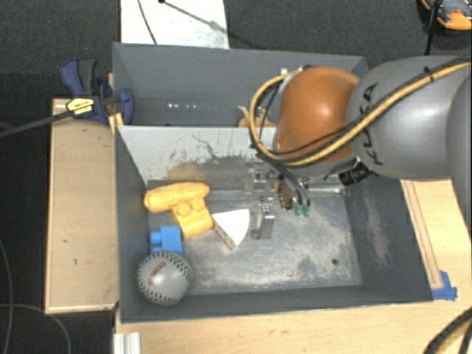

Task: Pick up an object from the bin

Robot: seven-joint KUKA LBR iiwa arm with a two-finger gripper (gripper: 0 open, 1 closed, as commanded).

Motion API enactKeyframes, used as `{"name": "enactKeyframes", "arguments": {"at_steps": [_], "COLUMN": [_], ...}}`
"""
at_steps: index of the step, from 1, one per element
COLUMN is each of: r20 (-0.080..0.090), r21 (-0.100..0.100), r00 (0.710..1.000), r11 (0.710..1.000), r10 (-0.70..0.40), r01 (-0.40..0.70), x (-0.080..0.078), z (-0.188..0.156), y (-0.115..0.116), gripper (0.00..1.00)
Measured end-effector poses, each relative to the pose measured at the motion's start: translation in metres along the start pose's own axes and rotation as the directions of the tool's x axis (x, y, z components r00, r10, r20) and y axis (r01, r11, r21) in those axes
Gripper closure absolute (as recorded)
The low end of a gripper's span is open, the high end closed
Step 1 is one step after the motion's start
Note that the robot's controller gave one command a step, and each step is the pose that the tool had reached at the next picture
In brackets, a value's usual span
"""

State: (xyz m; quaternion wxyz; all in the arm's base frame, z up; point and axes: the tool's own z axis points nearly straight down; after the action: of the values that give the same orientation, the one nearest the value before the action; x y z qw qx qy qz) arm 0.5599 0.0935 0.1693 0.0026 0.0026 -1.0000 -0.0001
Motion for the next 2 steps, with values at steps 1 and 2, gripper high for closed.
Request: {"name": "enactKeyframes", "arguments": {"at_steps": [1, 2], "r20": [0.008, 0.016], "r21": [-0.001, 0.002], "r00": [1.000, 0.992], "r11": [1.000, 0.992], "r10": [0.003, -0.123], "r01": [-0.003, 0.123], "x": [-0.002, -0.014], "z": [-0.005, 0.031], "y": [-0.001, 0.029], "gripper": [0.00, 0.00]}}
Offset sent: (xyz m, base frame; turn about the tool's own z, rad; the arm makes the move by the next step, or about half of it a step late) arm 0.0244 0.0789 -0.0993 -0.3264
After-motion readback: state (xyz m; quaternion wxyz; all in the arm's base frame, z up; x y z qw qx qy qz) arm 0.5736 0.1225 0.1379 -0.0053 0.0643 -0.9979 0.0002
